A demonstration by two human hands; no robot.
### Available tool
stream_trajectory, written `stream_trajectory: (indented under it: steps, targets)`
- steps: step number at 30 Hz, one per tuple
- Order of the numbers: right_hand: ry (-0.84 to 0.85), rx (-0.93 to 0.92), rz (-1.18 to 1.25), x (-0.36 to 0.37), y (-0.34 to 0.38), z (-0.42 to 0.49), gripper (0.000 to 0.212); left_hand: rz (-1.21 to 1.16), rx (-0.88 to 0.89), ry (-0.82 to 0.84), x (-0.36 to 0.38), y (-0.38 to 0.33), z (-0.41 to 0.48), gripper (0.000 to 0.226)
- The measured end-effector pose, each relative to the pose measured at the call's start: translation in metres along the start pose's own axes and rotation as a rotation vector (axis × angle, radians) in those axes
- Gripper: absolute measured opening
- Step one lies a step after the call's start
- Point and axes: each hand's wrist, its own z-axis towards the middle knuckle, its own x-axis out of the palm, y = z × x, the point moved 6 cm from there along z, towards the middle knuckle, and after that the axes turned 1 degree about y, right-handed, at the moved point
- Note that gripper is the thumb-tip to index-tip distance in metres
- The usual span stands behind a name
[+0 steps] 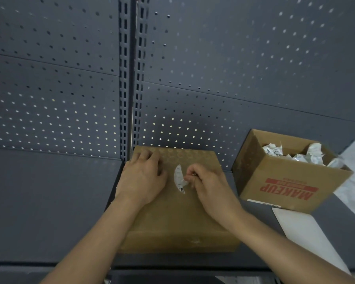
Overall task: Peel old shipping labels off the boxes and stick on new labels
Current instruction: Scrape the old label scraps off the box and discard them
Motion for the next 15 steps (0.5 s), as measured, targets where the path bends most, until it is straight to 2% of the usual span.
stream_trajectory:
  steps: [4,7,10,15]
  targets:
    - [-0.114,-0.017,-0.01,-0.006,-0.004,0.004,0.021,0.005,0.0,-0.008,-0.001,0.0,-0.001,0.032]
    - [-0.145,0.024,0.126,-0.007,-0.007,0.01,0.018,0.006,-0.005,-0.005,0.0,0.0,-0.002,0.031]
    - [-0.075,0.067,0.234,-0.003,-0.008,0.018,0.02,0.006,-0.009,0.0,0.0,0.0,-0.002,0.031]
    - [0.065,0.037,0.211,-0.008,-0.01,0.021,0.016,0.005,-0.006,0.007,-0.001,0.0,-0.001,0.033]
